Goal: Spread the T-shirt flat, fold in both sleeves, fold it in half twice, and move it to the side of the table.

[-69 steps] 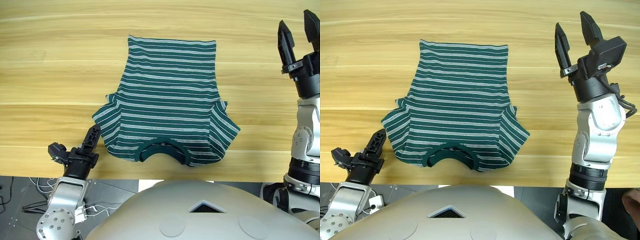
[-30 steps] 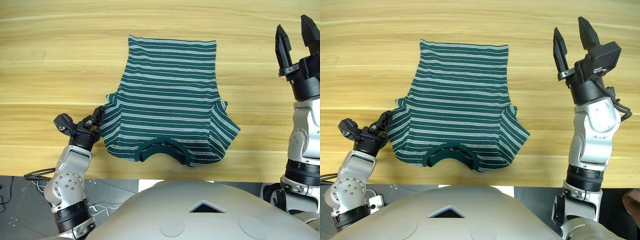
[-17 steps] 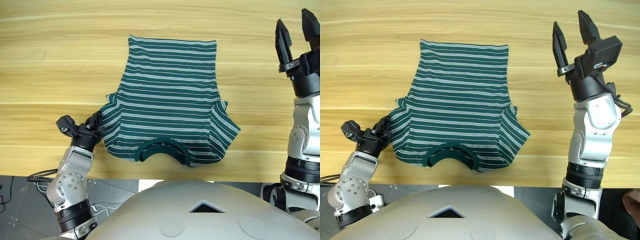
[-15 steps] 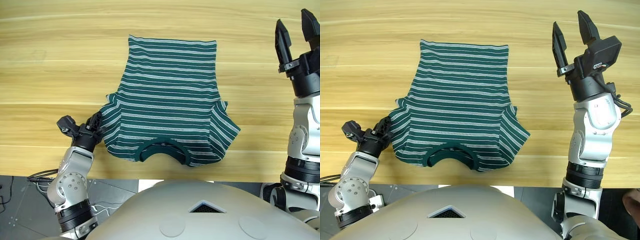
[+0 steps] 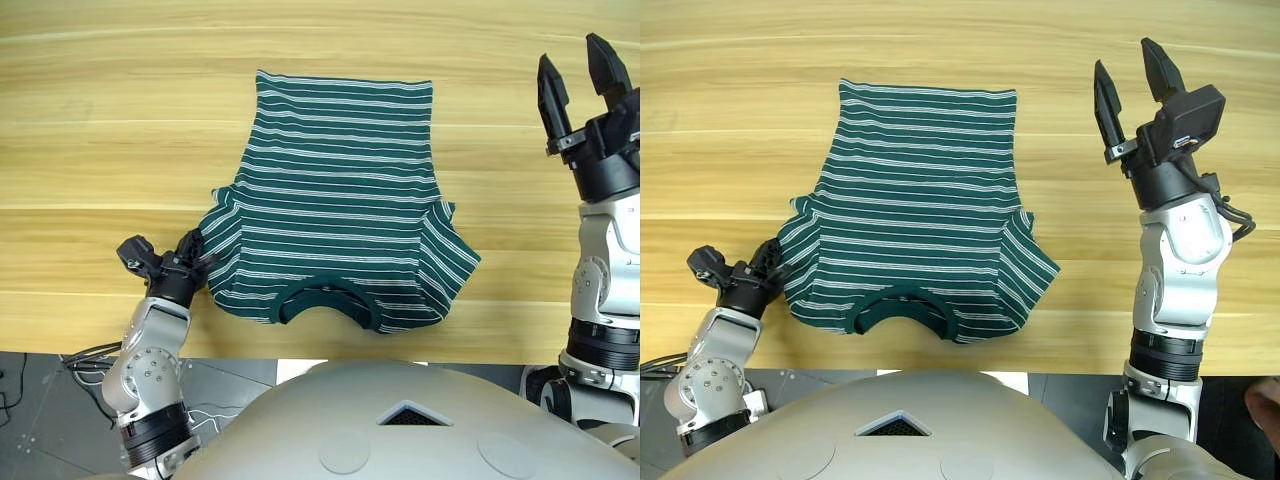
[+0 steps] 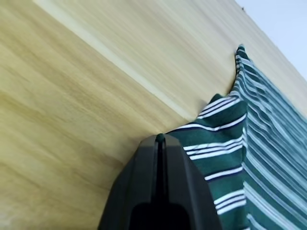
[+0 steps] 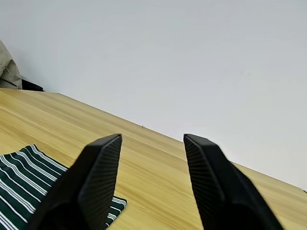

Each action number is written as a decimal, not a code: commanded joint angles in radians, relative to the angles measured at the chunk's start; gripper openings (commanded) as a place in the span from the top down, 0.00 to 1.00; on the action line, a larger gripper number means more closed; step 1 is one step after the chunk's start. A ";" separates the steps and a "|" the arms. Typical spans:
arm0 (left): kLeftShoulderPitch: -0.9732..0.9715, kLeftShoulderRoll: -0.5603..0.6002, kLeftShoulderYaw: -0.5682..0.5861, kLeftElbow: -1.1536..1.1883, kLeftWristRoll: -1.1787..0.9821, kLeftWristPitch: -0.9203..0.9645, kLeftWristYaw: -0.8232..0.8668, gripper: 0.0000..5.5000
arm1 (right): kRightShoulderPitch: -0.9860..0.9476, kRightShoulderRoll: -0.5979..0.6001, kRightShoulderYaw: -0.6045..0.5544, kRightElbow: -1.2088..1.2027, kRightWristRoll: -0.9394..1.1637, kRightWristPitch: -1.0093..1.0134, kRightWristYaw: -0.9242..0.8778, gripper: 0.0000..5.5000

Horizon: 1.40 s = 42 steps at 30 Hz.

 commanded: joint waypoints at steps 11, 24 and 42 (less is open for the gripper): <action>0.065 0.051 -0.173 -0.241 0.327 -0.159 -0.096 0.99 | -0.001 -0.001 0.029 0.019 -0.020 -0.008 0.016 0.56; 0.166 0.243 -0.487 -0.228 0.893 -0.508 -0.234 0.99 | -0.007 0.004 0.040 0.037 -0.029 -0.014 0.028 0.56; 0.168 0.271 -0.566 -0.095 1.079 -0.571 -0.250 0.99 | 0.025 -0.001 0.026 0.029 -0.025 -0.022 0.028 0.56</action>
